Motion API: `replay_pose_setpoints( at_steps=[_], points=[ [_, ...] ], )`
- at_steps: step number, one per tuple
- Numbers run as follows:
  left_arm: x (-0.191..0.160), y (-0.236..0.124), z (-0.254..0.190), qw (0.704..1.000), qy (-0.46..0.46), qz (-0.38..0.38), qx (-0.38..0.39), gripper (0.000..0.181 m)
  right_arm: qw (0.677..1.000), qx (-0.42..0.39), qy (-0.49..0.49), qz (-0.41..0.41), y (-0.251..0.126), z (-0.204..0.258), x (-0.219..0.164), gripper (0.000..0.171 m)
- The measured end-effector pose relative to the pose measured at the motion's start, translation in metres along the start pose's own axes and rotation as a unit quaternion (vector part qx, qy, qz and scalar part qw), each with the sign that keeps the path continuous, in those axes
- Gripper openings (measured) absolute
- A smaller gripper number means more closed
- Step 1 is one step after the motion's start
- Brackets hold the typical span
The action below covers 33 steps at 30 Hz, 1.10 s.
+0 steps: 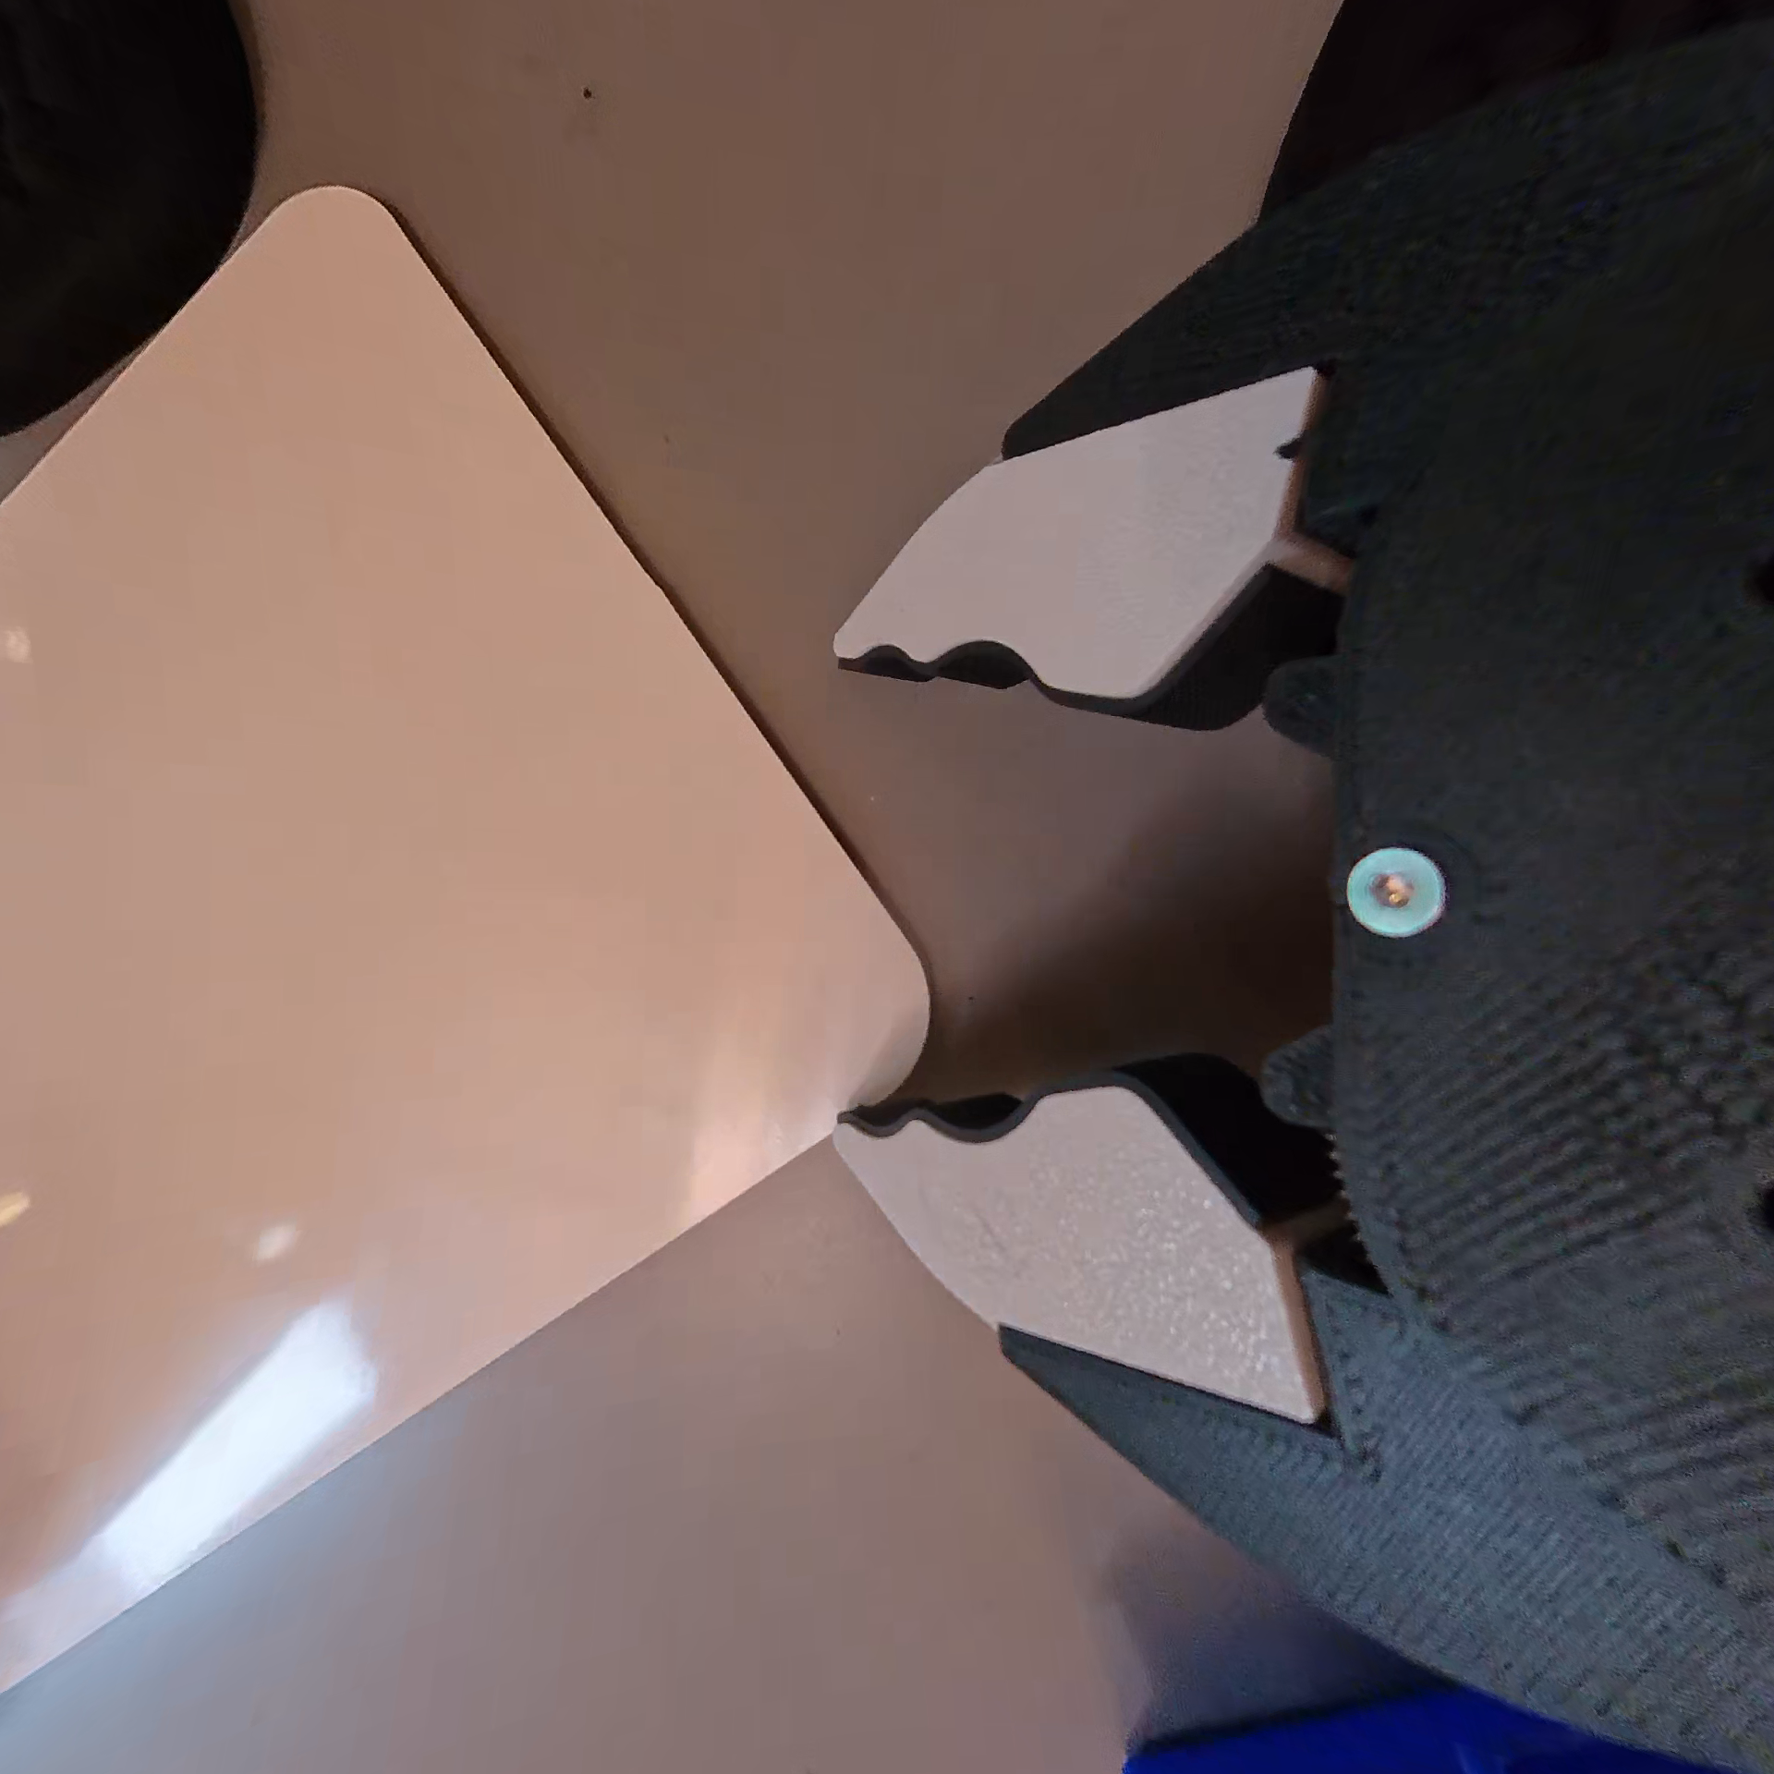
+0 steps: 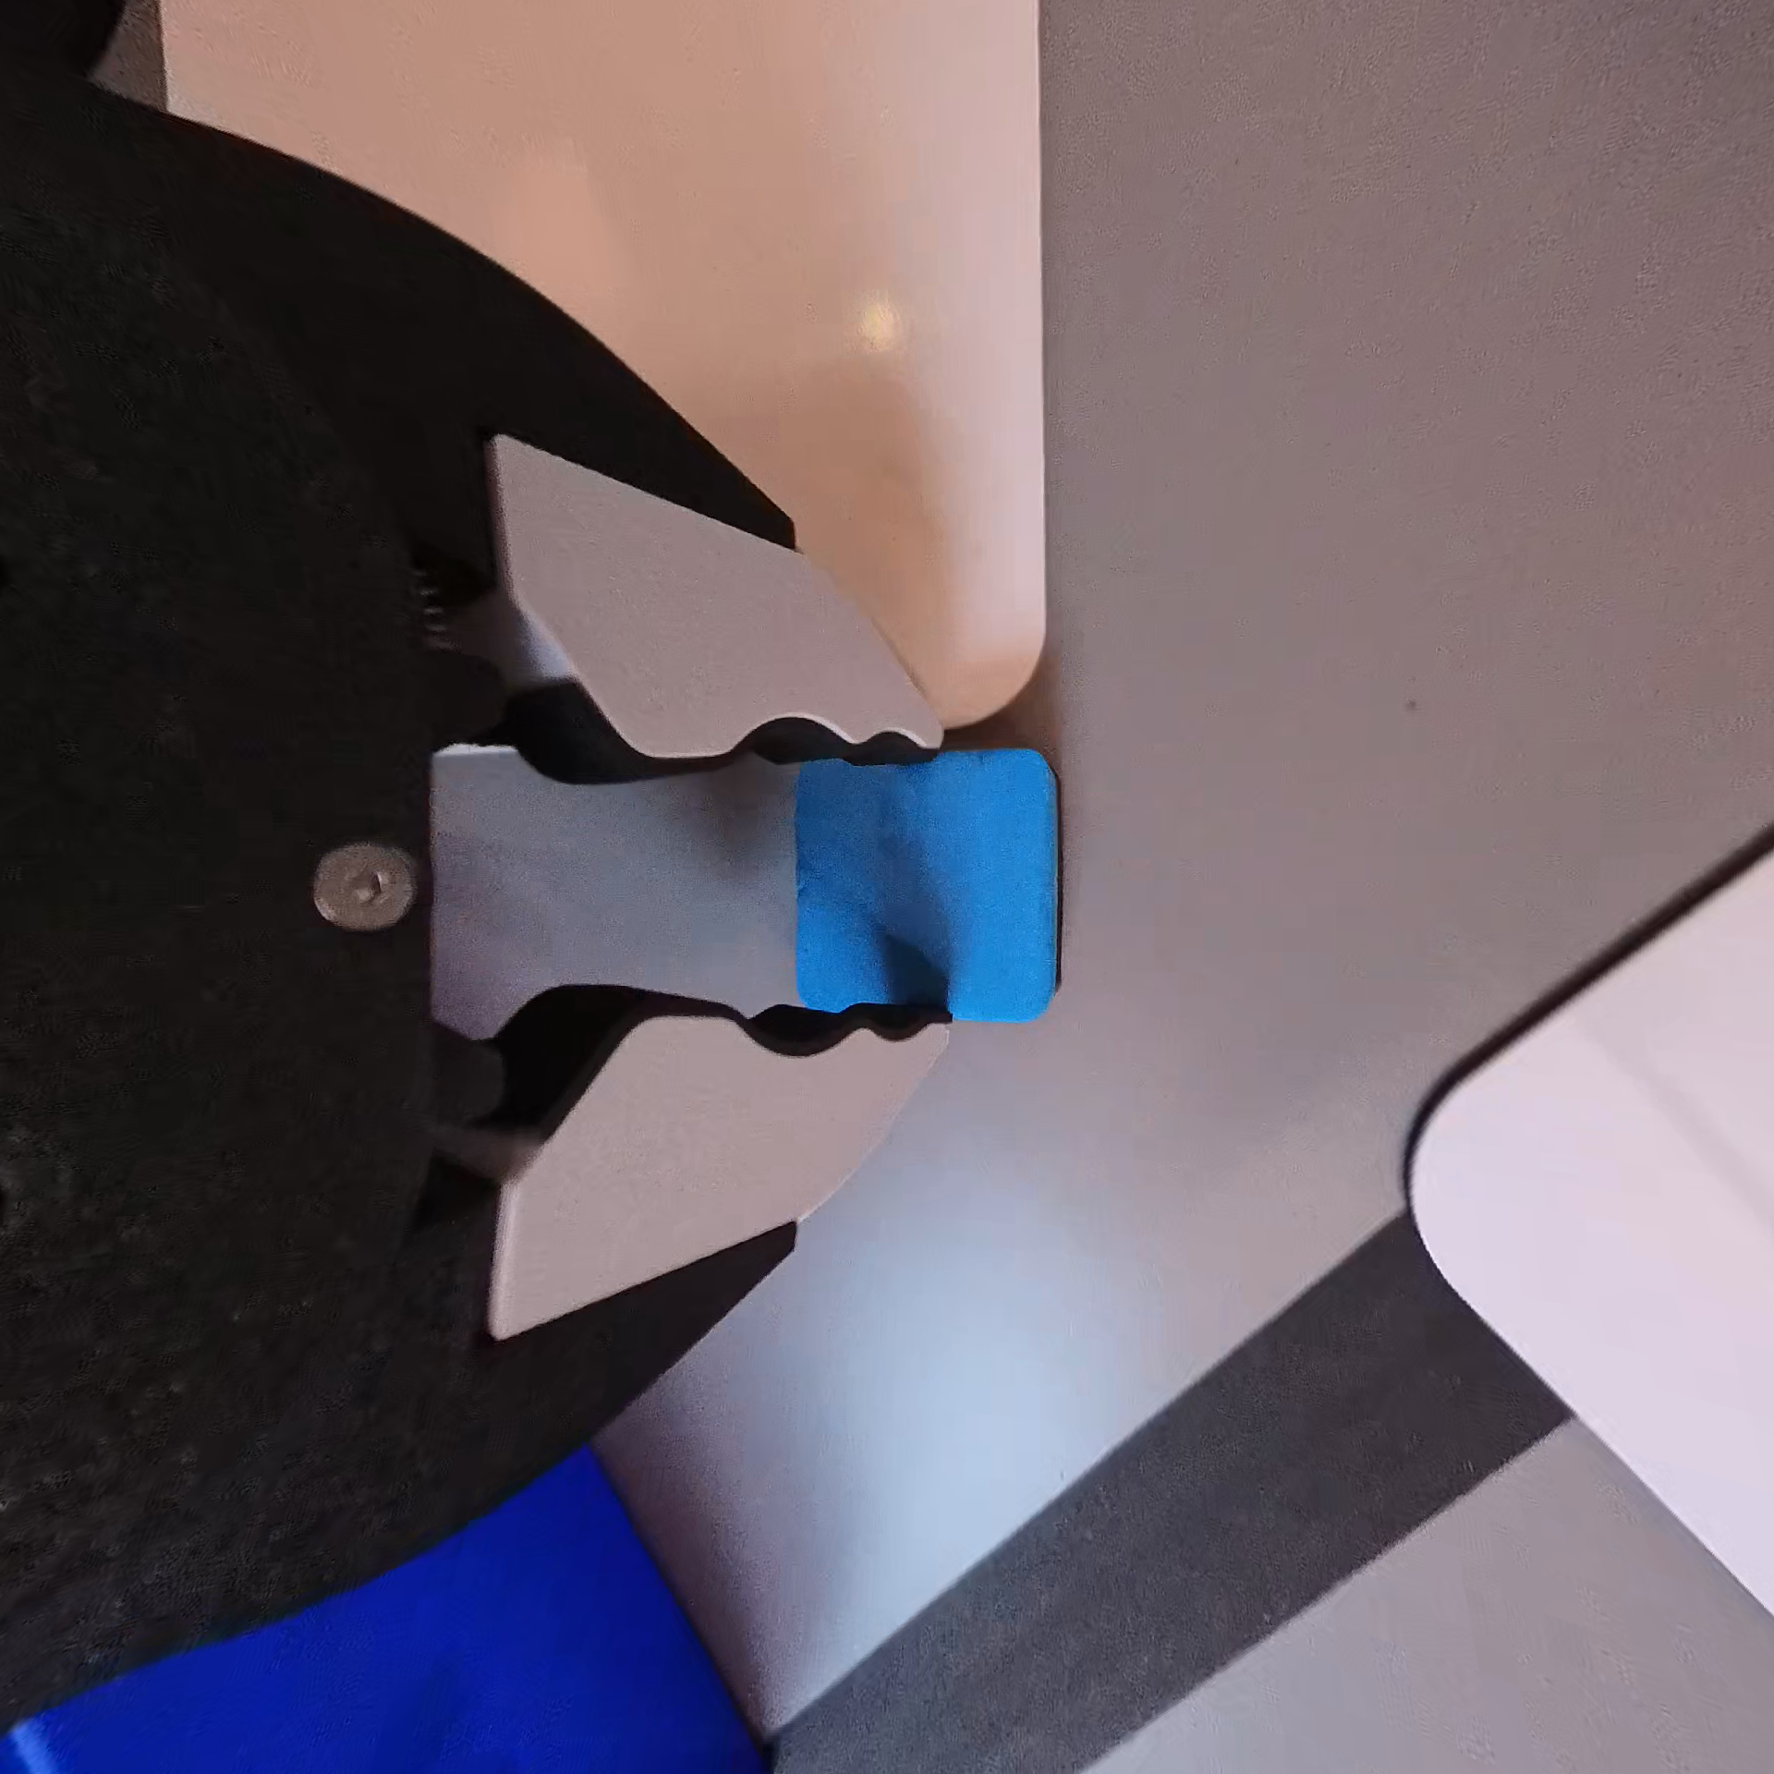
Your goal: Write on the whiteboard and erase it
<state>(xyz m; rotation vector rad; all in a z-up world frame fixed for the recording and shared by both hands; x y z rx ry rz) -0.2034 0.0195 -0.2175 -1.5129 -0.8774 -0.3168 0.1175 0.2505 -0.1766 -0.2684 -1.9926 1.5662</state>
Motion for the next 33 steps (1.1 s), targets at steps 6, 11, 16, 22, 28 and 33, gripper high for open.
replay_pose_setpoints(
  at_steps=[6,11,16,22,28,33],
  points=[
    [0.0,0.0,0.0,1.0,0.001,0.0,0.0,0.085,1.0,-0.003,0.02,0.014,0.0,-0.03,-0.009,0.048],
    [-0.001,0.0,0.0,1.0,0.001,-0.002,-0.001,0.085,1.0,-0.016,0.003,0.013,0.001,-0.029,-0.015,0.054],
    [-0.001,0.0,0.0,1.0,0.001,-0.004,-0.001,0.085,0.998,0.027,-0.045,-0.017,-0.038,0.01,-0.031,0.067],
    [0.0,0.0,0.001,1.0,0.004,-0.004,-0.003,0.085,0.997,0.058,-0.041,0.03,-0.038,0.063,-0.082,0.069],
    [-0.001,-0.001,0.003,1.0,0.007,-0.004,-0.005,0.084,0.997,0.067,-0.018,0.03,-0.028,0.094,-0.107,0.073],
    [-0.004,-0.006,0.012,1.0,-0.008,-0.006,0.007,0.084,0.998,0.059,-0.019,-0.006,-0.033,0.113,-0.118,0.071]
  ],
)
Point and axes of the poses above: each gripper's, where its closed fingertips meet, y out along the fingers, x out of its top, z = x × y across the jaws, the point moved 9 cm from there along -y, back along the fingers, and after that the axes turned 15 degrees about -y, right-handed, at the moved point
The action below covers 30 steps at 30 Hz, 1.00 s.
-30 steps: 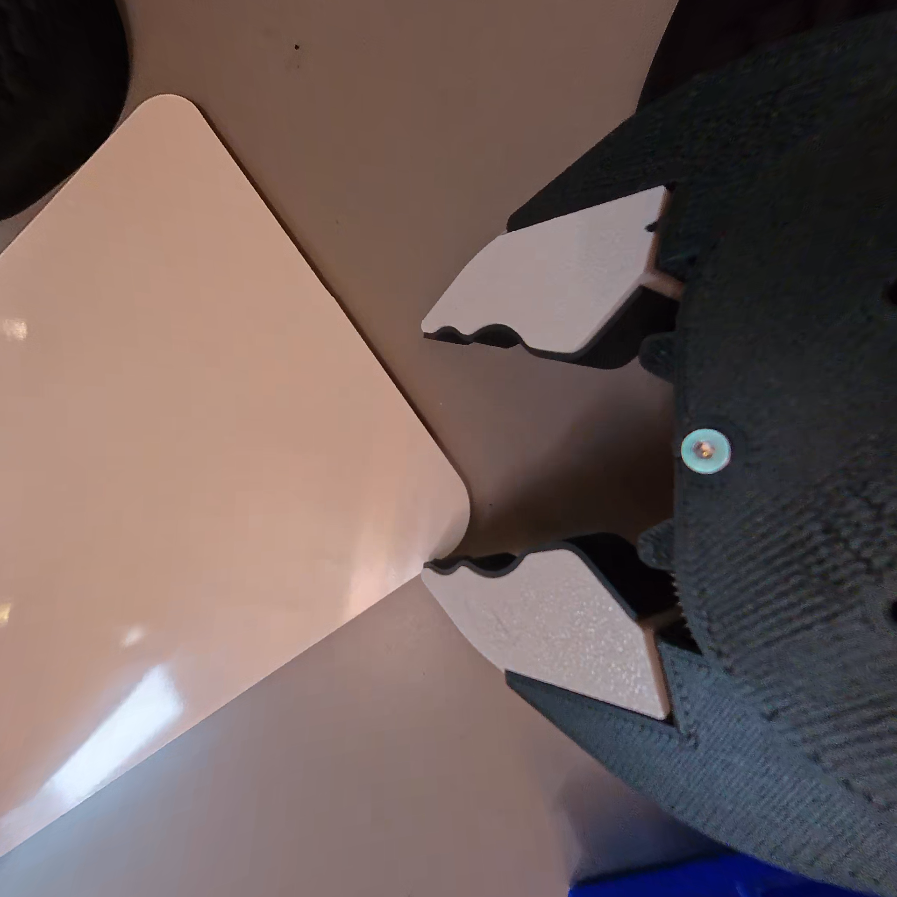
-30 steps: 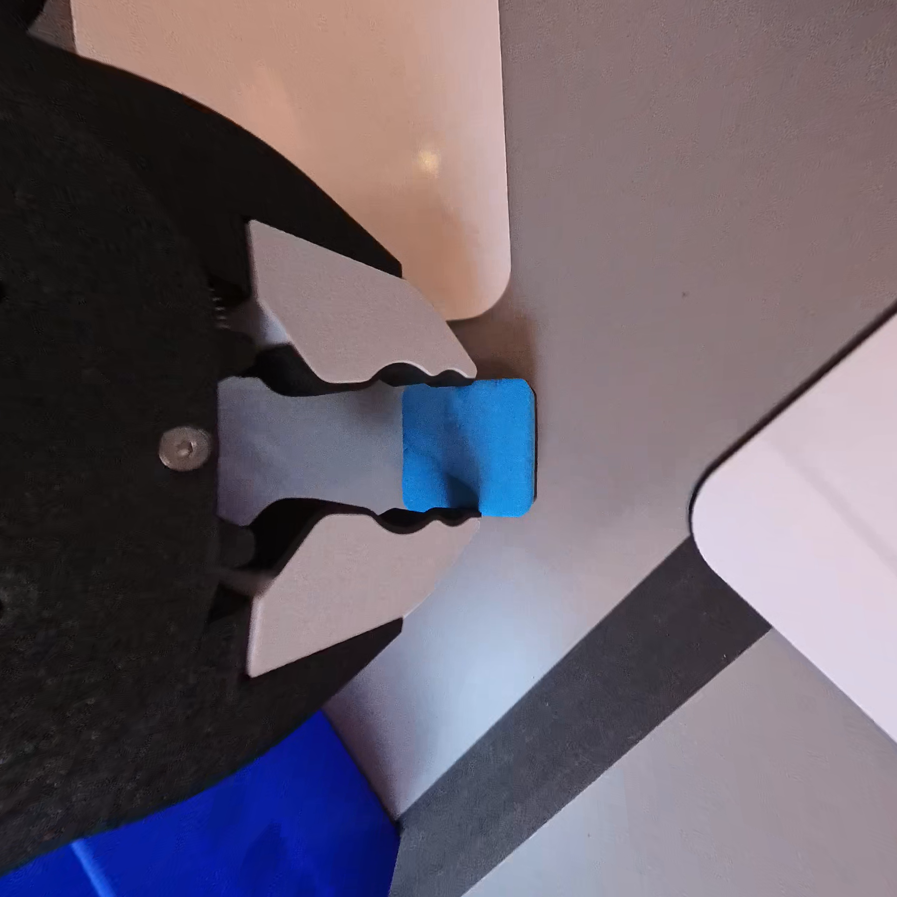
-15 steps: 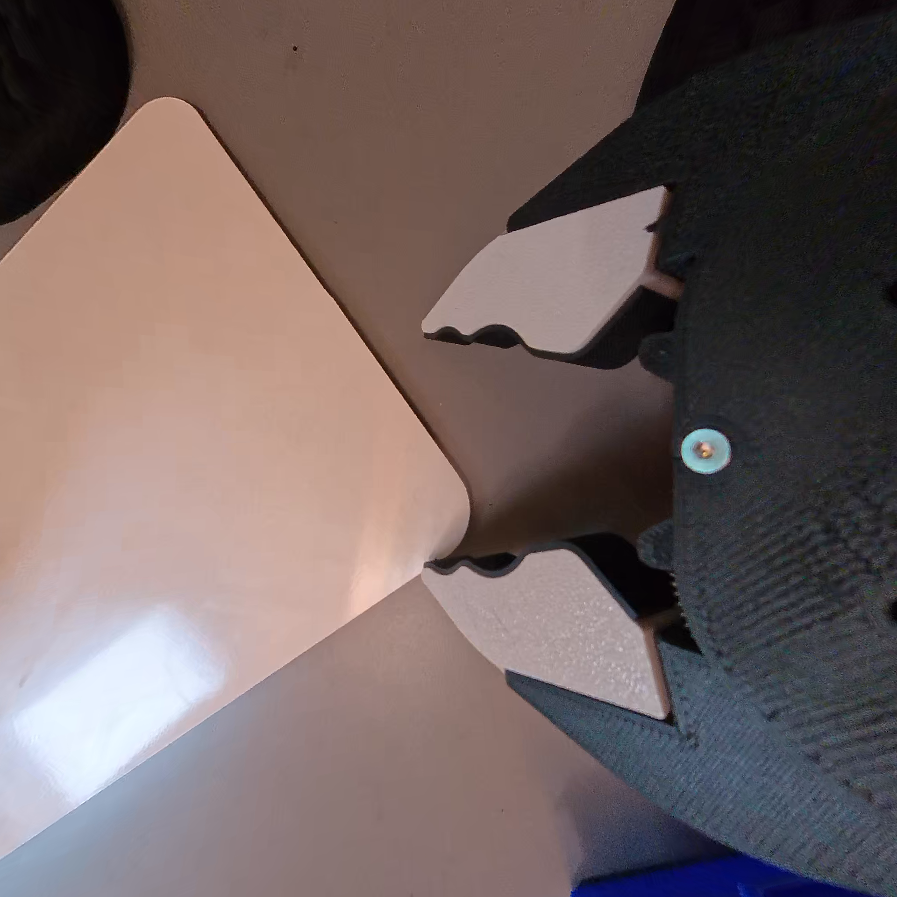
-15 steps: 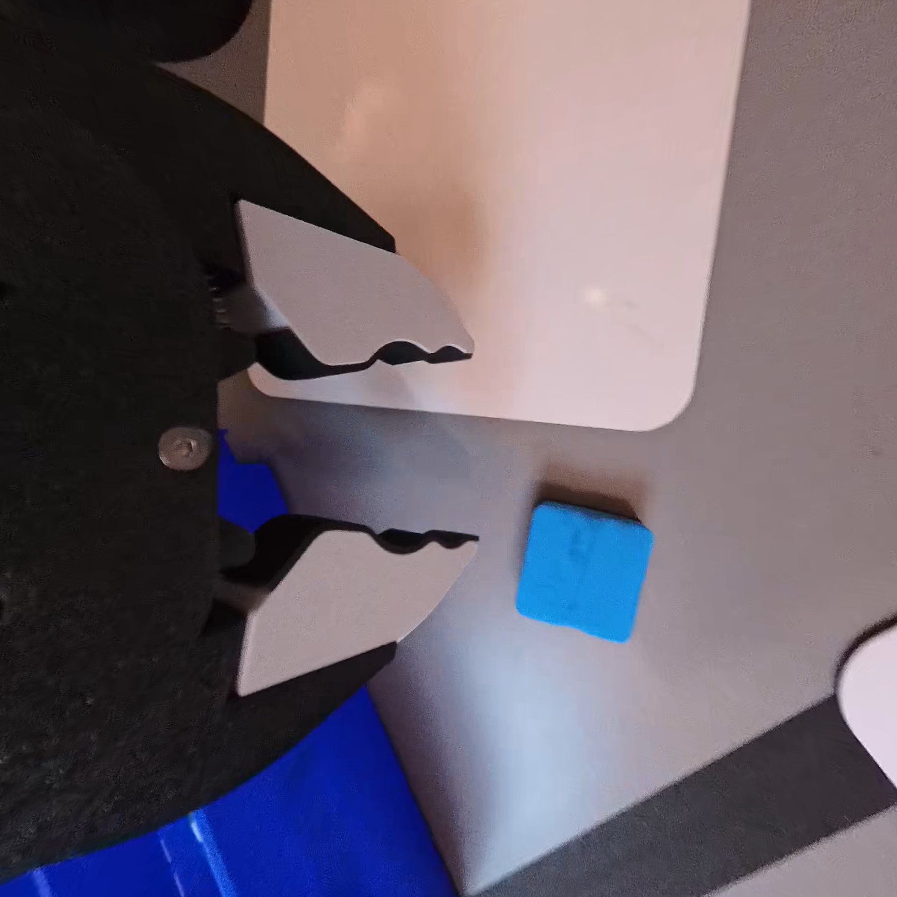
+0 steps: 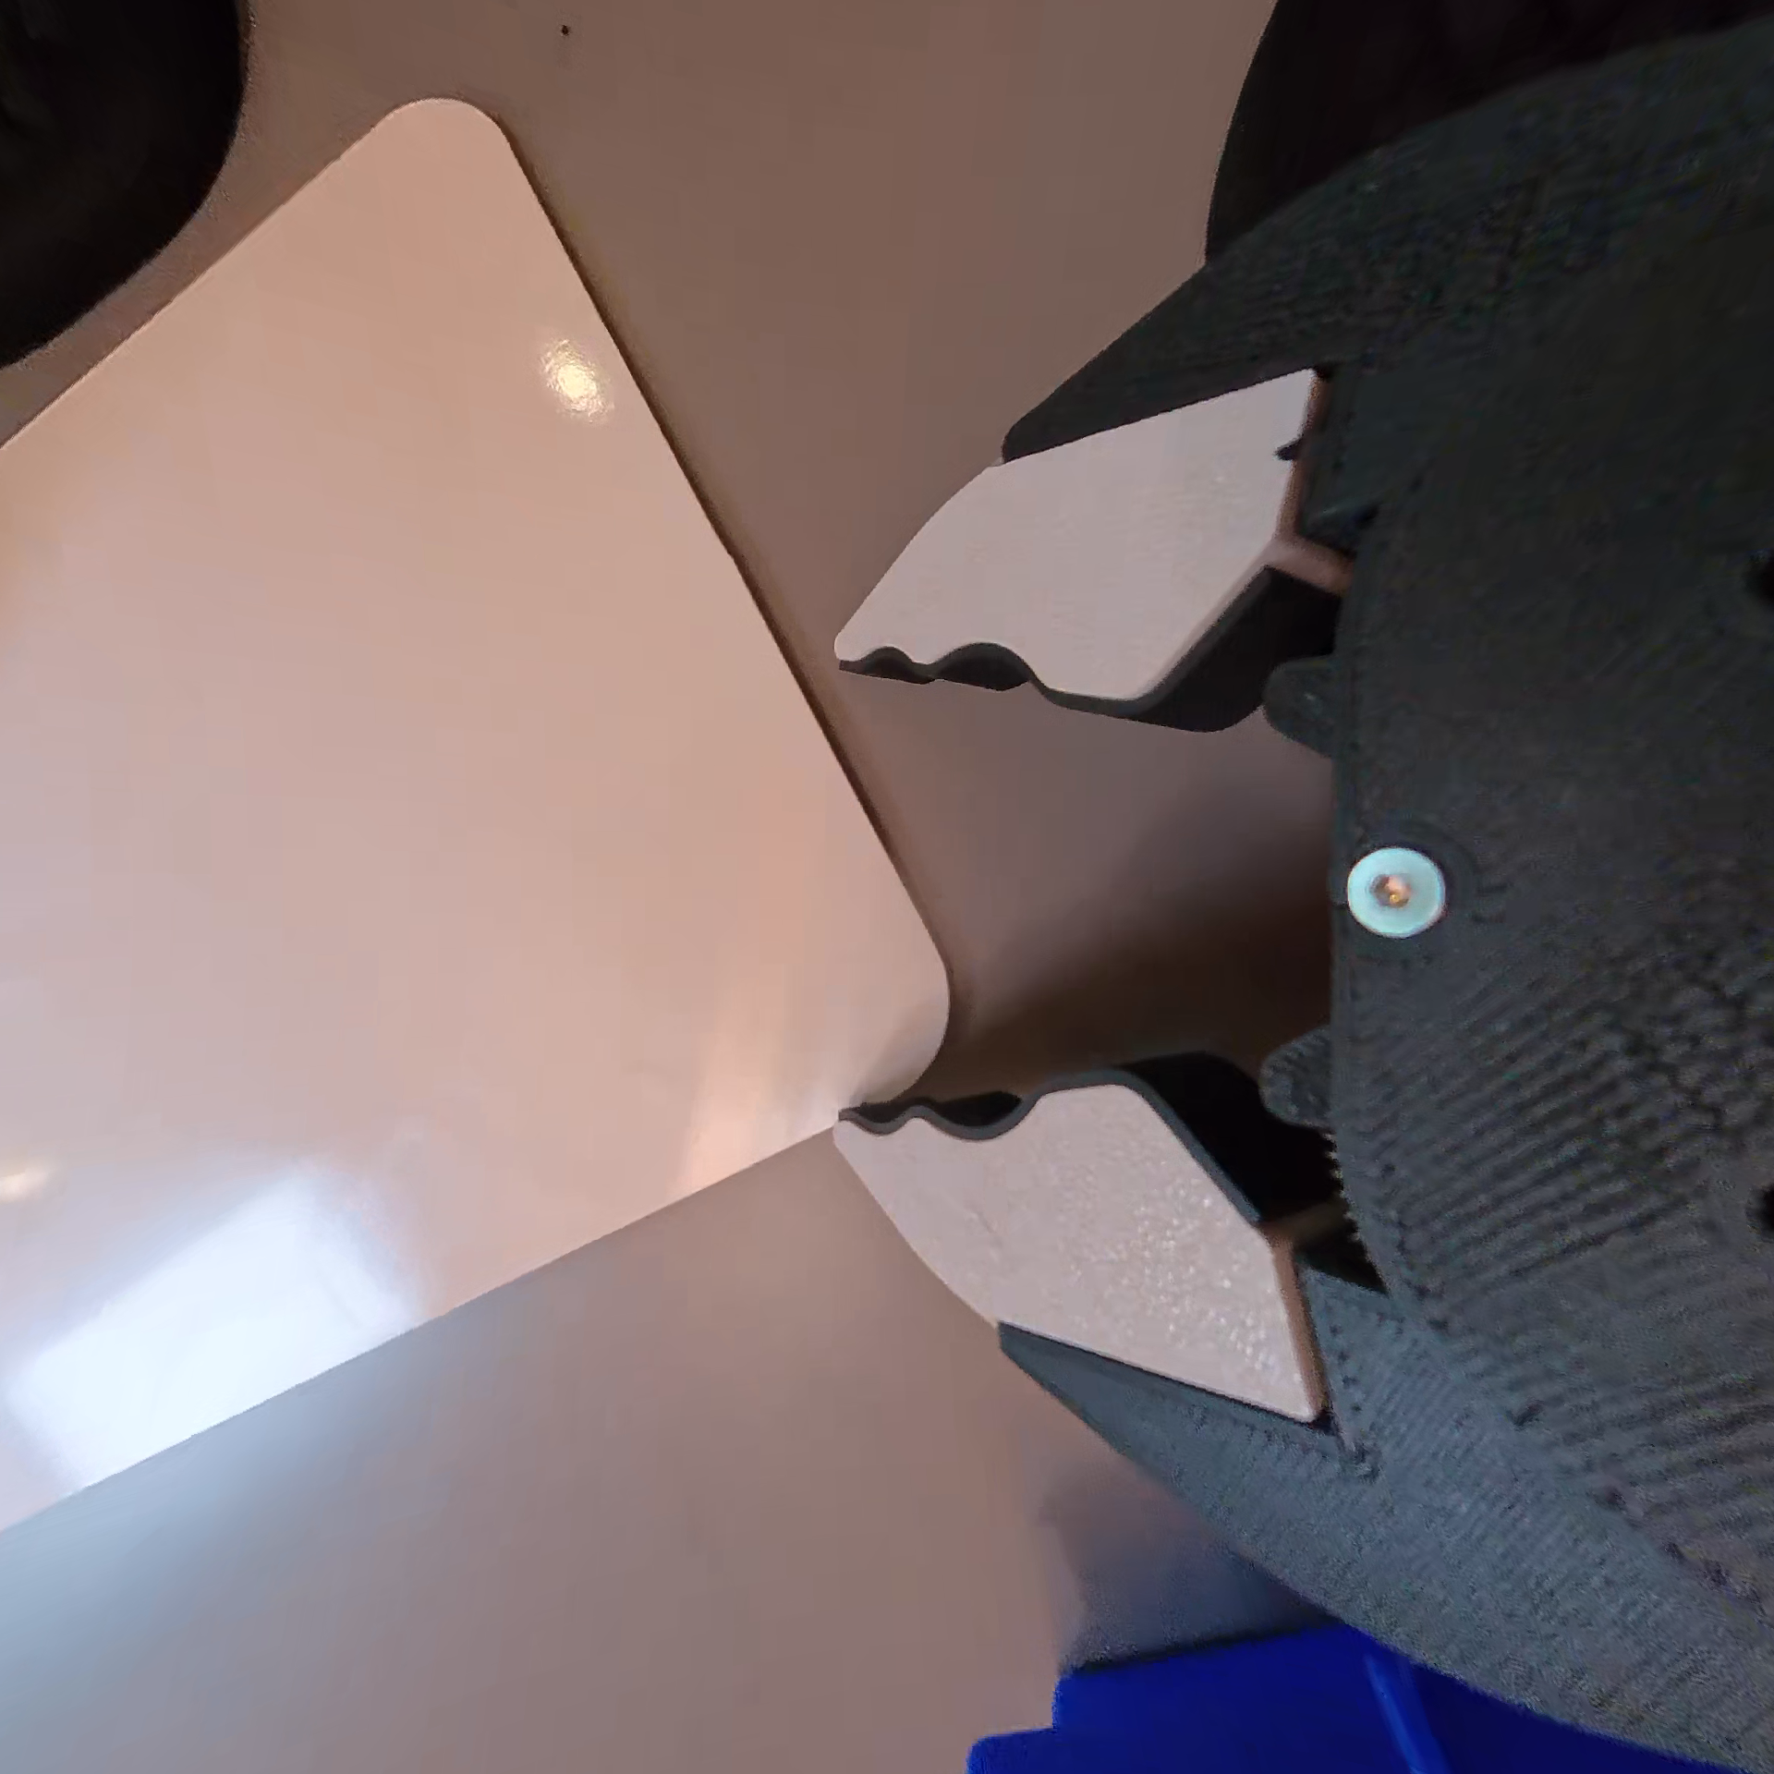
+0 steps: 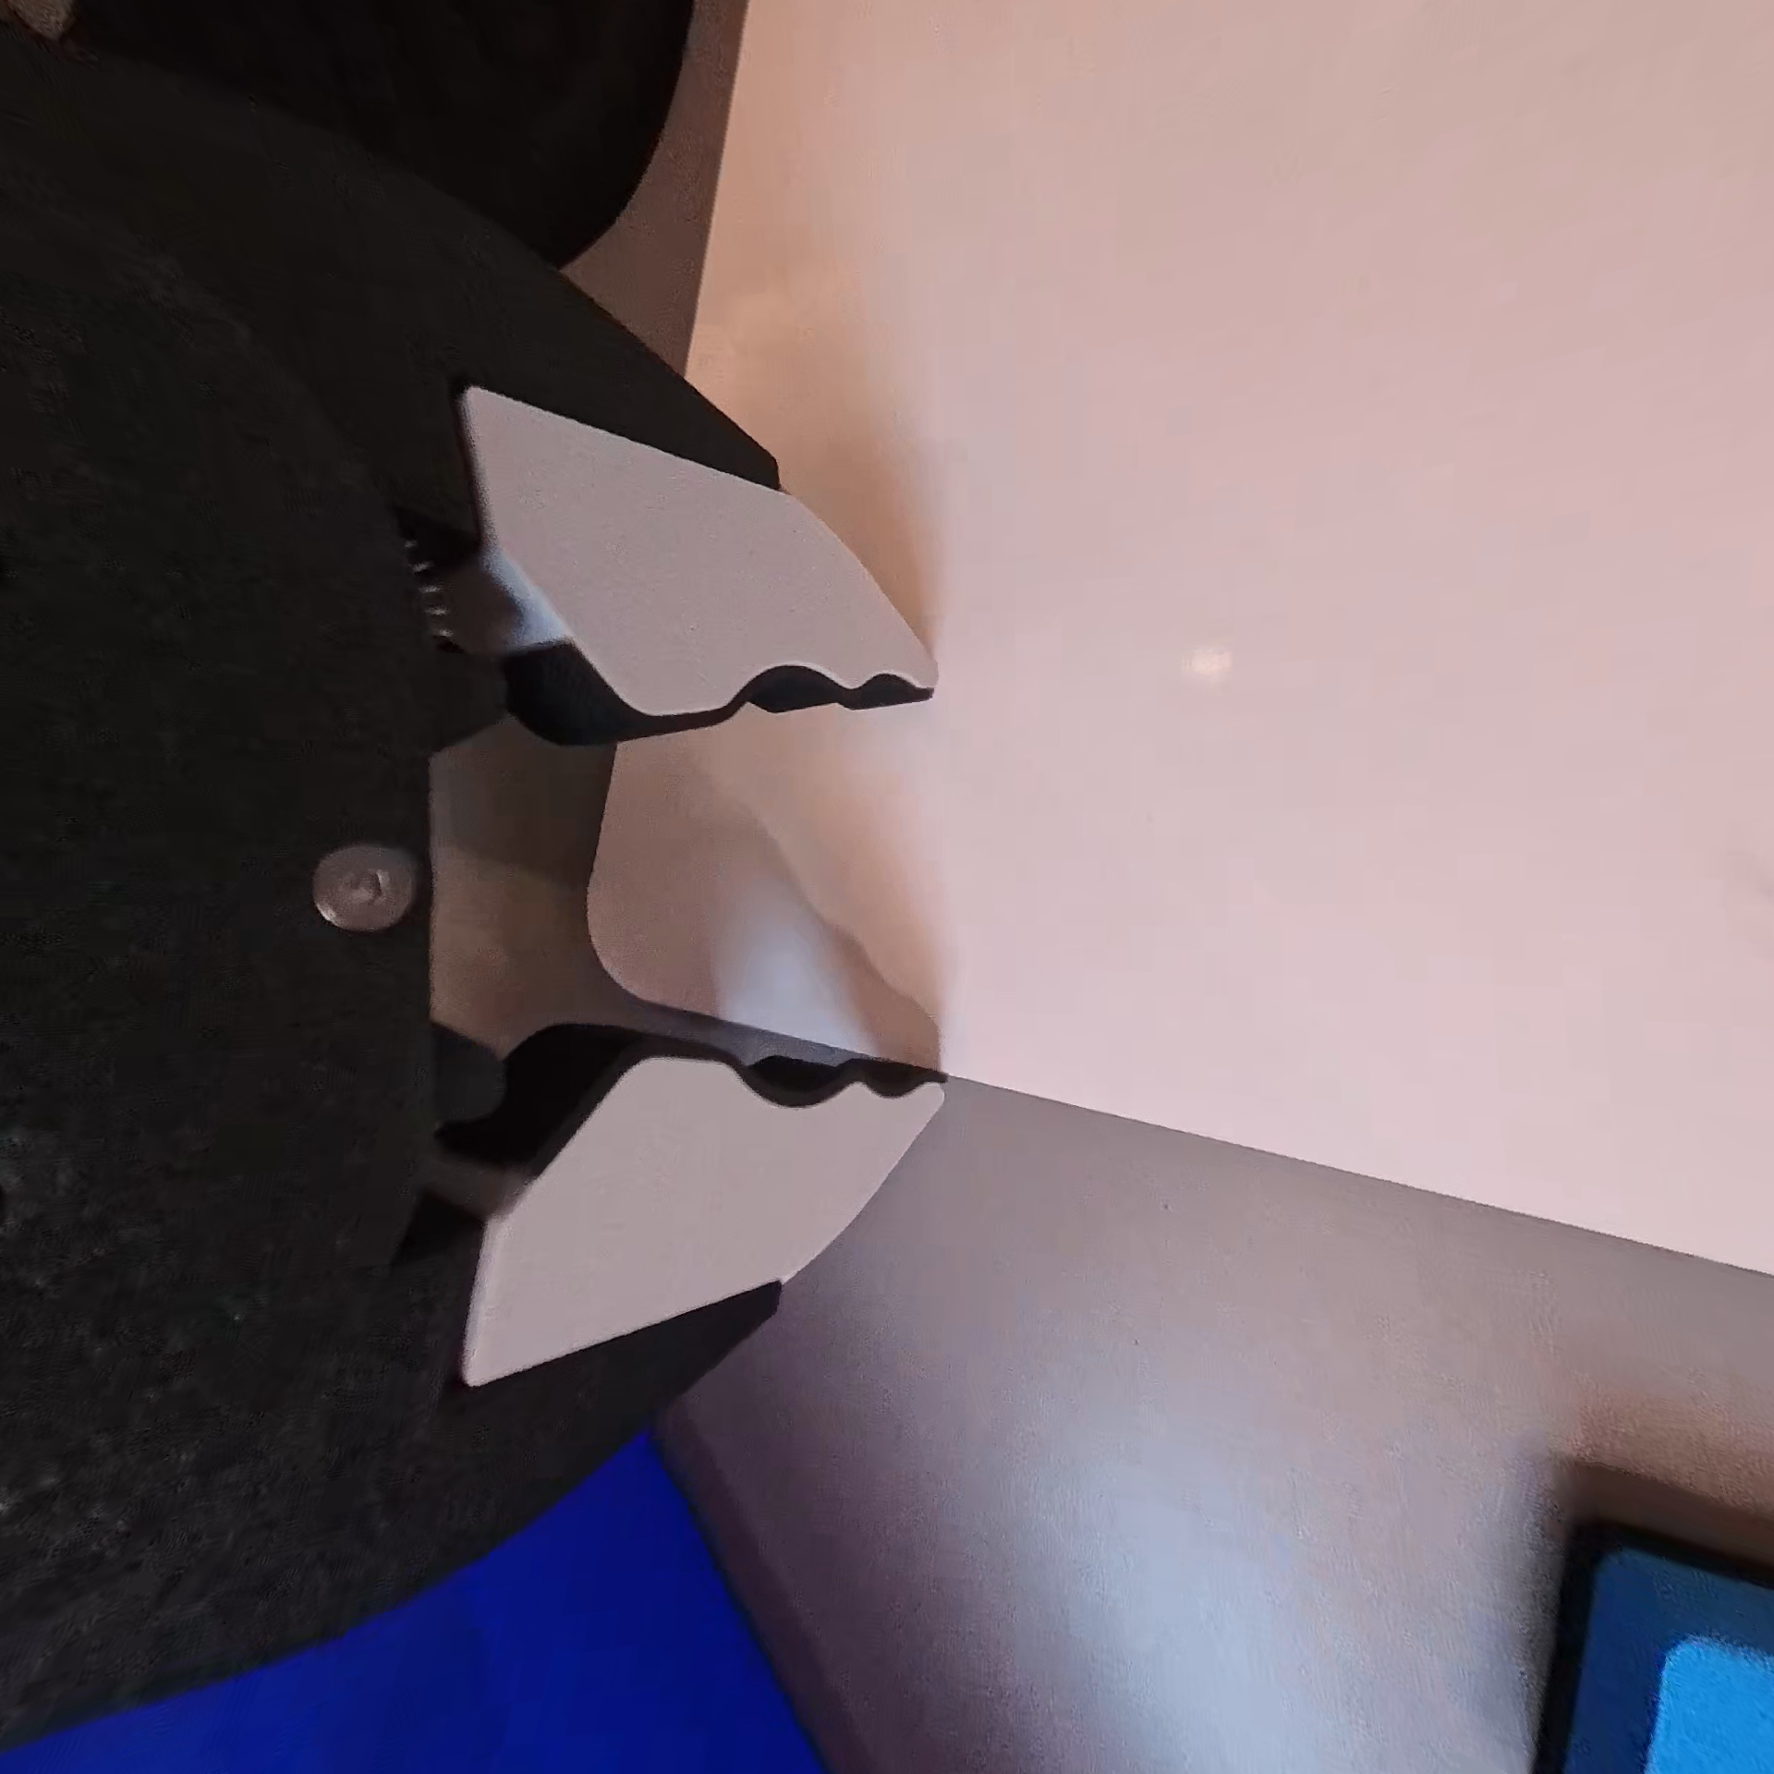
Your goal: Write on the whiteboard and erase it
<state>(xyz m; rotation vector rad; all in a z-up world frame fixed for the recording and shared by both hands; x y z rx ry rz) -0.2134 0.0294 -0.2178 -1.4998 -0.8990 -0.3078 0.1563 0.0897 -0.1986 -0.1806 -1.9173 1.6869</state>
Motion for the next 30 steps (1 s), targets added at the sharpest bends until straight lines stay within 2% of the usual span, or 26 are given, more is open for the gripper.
replay_pose_setpoints(
  at_steps=[3,5,7,9,10,12,13,15,16,18,21,23,27,30],
  points=[
    [0.001,0.0,0.0,1.0,0.001,0.002,0.001,0.084,0.999,-0.02,0.002,-0.036,-0.003,0.0,-0.002,0.066],
    [0.002,-0.007,0.0,1.0,0.01,-0.004,0.012,0.079,0.992,-0.045,-0.015,-0.12,-0.019,0.005,0.003,0.063],
    [0.011,-0.028,0.003,0.998,-0.011,-0.057,0.011,0.069,0.974,-0.083,-0.046,-0.204,-0.04,0.015,0.006,0.068],
    [0.025,-0.06,0.009,0.989,-0.037,-0.144,0.012,0.056,0.952,-0.116,-0.067,-0.273,-0.056,0.026,0.006,0.067],
    [0.031,-0.078,0.014,0.982,-0.042,-0.18,0.029,0.051,0.94,-0.126,-0.076,-0.308,-0.06,0.03,0.005,0.059],
    [0.044,-0.112,0.028,0.973,-0.042,-0.208,0.095,0.045,0.909,-0.159,-0.103,-0.372,-0.065,0.035,0.002,0.016],
    [0.05,-0.126,0.036,0.971,-0.04,-0.197,0.129,0.044,0.894,-0.165,-0.123,-0.397,-0.064,0.036,0.0,0.0],
    [0.061,-0.149,0.062,0.967,-0.022,-0.148,0.205,0.035,0.882,-0.158,-0.141,-0.421,-0.058,0.035,0.0,0.0],
    [0.064,-0.155,0.079,0.965,-0.011,-0.107,0.238,0.03,0.878,-0.154,-0.151,-0.426,-0.053,0.034,0.0,0.0],
    [0.063,-0.152,0.117,0.962,0.014,0.004,0.272,0.033,0.866,-0.169,-0.176,-0.436,-0.042,0.034,-0.001,0.0],
    [0.046,-0.124,0.158,0.951,0.1,0.156,0.246,0.038,0.867,-0.164,-0.192,-0.429,-0.028,0.035,-0.002,0.0],
    [0.036,-0.105,0.181,0.937,0.147,0.217,0.232,0.038,0.871,-0.161,-0.201,-0.418,-0.024,0.038,-0.005,0.0],
    [0.036,-0.082,0.215,0.929,0.173,0.261,0.198,0.047,0.879,-0.156,-0.181,-0.413,-0.021,0.037,-0.009,0.0],
    [0.038,-0.071,0.23,0.921,0.195,0.29,0.173,0.051,0.883,-0.148,-0.166,-0.414,-0.022,0.032,-0.011,0.01]
  ],
)
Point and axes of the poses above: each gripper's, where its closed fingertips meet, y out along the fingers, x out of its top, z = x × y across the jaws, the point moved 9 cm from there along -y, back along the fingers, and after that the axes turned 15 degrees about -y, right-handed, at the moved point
